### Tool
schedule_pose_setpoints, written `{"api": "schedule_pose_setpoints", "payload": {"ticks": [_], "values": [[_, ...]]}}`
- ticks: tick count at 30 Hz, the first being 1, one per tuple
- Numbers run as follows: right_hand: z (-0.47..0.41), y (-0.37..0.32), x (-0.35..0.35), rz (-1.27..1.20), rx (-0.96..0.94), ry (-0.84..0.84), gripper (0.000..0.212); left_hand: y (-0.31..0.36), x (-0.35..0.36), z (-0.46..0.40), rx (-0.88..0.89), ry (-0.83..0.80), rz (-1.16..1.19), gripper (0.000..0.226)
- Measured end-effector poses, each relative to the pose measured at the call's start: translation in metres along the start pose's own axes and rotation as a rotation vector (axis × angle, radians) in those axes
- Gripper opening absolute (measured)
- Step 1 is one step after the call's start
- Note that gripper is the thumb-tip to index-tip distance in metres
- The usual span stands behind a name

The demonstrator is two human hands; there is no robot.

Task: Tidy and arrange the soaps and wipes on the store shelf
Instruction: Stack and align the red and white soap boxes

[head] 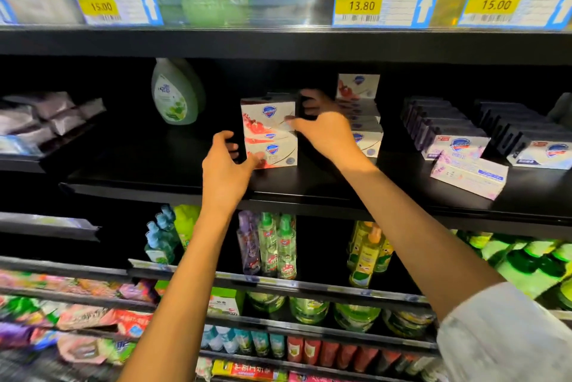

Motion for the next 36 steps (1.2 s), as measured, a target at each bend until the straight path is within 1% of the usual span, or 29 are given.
{"api": "schedule_pose_setpoints", "payload": {"ticks": [1, 3, 5, 6, 8, 11, 17, 19, 22, 27, 32, 36], "values": [[-0.008, 0.001, 0.006, 0.011, 0.012, -0.019, 0.069, 0.0, 0.003, -0.001, -0.002, -0.02, 0.002, 0.067], [-0.018, 0.006, 0.017, 0.05, 0.049, -0.065, 0.073, 0.002, 0.005, -0.002, 0.031, -0.03, -0.014, 0.053], [-0.024, 0.013, 0.022, 0.014, 0.065, -0.066, 0.069, 0.003, 0.005, -0.003, 0.052, -0.017, -0.017, 0.042], [-0.025, 0.014, 0.022, -0.007, 0.063, -0.053, 0.066, 0.003, 0.005, -0.004, 0.05, -0.013, -0.017, 0.04], [-0.023, 0.014, 0.018, -0.046, 0.046, -0.021, 0.06, 0.003, 0.004, -0.007, 0.045, -0.015, -0.017, 0.045], [-0.018, 0.014, 0.009, -0.128, 0.019, 0.034, 0.054, 0.005, 0.008, -0.009, 0.044, -0.055, -0.02, 0.062], [-0.011, 0.025, -0.037, -0.292, 0.041, 0.18, 0.047, 0.009, 0.009, -0.009, 0.107, -0.029, -0.045, 0.049], [-0.011, 0.036, -0.06, -0.298, 0.062, 0.215, 0.049, 0.01, 0.006, -0.007, 0.12, -0.01, -0.043, 0.045], [-0.015, 0.057, -0.095, -0.234, 0.107, 0.252, 0.049, 0.01, 0.003, 0.001, 0.145, 0.007, -0.028, 0.044], [-0.024, 0.093, -0.133, -0.18, 0.16, 0.281, 0.05, 0.013, 0.009, 0.017, 0.164, -0.051, -0.001, 0.05], [-0.037, 0.117, -0.137, -0.192, 0.174, 0.252, 0.047, 0.03, 0.037, 0.026, 0.174, -0.155, 0.011, 0.056], [-0.051, 0.124, -0.132, -0.155, 0.184, 0.219, 0.044, 0.042, 0.06, 0.029, 0.183, -0.216, 0.009, 0.052]]}}
Point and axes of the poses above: each hand's wrist, its own z-axis away from the middle knuckle, its own x-axis out of the palm, y = z × x, the point moved 9 cm from there along -z, towards the middle knuckle, and after that the axes turned 5 degrees about -x, right-handed, at the moved point
